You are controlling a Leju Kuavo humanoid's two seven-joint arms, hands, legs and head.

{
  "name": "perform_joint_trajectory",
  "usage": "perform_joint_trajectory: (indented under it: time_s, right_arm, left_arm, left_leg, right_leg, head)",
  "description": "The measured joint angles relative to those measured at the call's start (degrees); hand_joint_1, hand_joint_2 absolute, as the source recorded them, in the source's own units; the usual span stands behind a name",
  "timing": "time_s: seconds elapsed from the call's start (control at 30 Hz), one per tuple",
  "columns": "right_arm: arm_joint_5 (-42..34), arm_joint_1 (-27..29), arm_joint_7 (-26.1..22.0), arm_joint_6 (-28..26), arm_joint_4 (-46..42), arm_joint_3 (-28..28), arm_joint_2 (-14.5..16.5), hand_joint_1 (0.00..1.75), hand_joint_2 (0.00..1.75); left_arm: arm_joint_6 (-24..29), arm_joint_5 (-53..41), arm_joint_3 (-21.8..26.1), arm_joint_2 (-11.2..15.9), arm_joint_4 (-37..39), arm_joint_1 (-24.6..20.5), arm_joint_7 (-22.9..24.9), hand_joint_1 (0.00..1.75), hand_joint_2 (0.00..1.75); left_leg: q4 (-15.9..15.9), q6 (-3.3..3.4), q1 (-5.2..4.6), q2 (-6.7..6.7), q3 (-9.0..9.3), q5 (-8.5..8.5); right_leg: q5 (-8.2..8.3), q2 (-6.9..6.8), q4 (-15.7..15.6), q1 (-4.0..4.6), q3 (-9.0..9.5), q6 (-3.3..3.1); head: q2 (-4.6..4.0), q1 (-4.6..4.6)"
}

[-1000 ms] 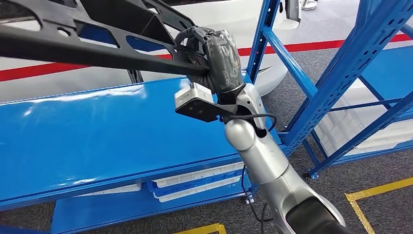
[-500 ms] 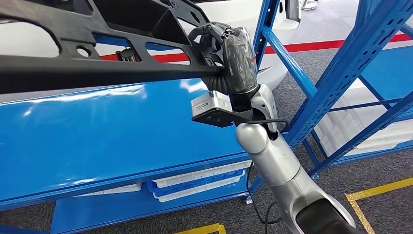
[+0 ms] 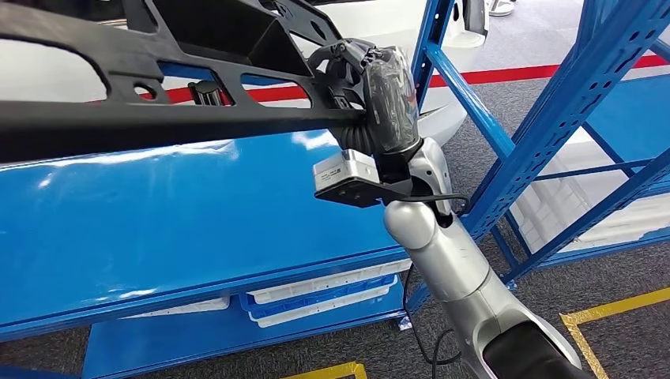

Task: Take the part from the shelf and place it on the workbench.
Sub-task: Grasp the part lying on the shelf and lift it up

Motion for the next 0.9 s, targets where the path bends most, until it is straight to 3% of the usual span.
perform_joint_trajectory:
  time_s: [0.2,0.4,0.63,0.73,0.8,0.87,0.9]
  right_arm:
    - [0.14,0.01,0.00,-0.29,-0.02,0.63,-0.36,1.75,1.75]
    - [-2.77,0.07,0.00,-0.12,-0.02,0.72,-0.73,1.75,1.75]
    - [-7.32,0.15,-0.32,1.09,-0.02,0.72,-1.24,1.75,1.75]
    - [-8.05,0.15,-0.49,1.16,-0.11,0.64,-1.50,1.75,1.75]
    - [-8.26,0.18,-0.52,1.16,-0.17,0.55,-1.79,1.75,1.75]
    - [-8.35,0.48,-0.55,1.16,-0.17,0.51,-2.21,1.75,1.75]
    - [-8.43,0.75,-0.57,1.15,-0.17,0.50,-2.43,1.75,1.75]
  left_arm:
    - [-1.52,0.42,1.53,-0.05,0.00,-0.05,-0.66,0.00,1.75]
    - [-7.17,0.93,2.29,-0.08,0.00,-0.07,-1.02,0.00,1.75]
    - [-11.17,1.49,2.96,0.00,0.00,-0.06,-0.37,0.00,1.75]
    - [-11.22,1.45,3.05,-0.01,0.00,-0.08,0.09,0.00,1.75]
    - [-11.23,1.34,3.07,-0.03,0.00,-0.12,0.33,0.00,1.75]
    - [-11.25,1.18,3.07,-0.03,0.00,-0.14,0.66,0.00,1.75]
    - [-11.27,1.13,3.08,-0.03,0.00,-0.13,0.79,0.00,1.75]
  left_leg:
    - [0.00,0.00,0.00,-0.01,0.00,0.00]
    - [0.05,0.06,-0.04,-0.01,-0.01,-0.04]
    - [0.62,0.85,-0.29,-0.02,-0.18,-0.49]
    - [-0.01,1.92,-0.17,0.14,0.11,0.20]
    - [-0.69,2.65,0.00,0.32,0.33,0.83]
    - [-0.72,2.89,-0.16,0.37,0.15,1.01]
    - [-0.71,2.93,-0.26,0.35,0.03,1.07]
  right_leg:
    - [0.00,0.00,0.00,0.00,-0.01,0.00]
    - [0.03,0.00,-0.03,-0.07,-0.01,0.07]
    - [0.10,0.00,-0.15,-0.88,0.05,0.81]
    - [-0.42,-0.03,0.46,-0.81,-0.19,1.37]
    - [-3.28,-0.07,4.85,-0.73,-1.97,0.83]
    - [-7.13,-0.06,12.96,-0.64,-5.23,0.23]
    - [-8.25,-0.05,16.07,-0.58,-6.41,0.27]
  head:
    - [0.00,0.00]
    - [0.00,0.00]
    - [0.00,-0.02]
    - [0.00,0.00]
    - [0.00,0.08]
    - [0.00,0.15]
    - [0.00,0.15]
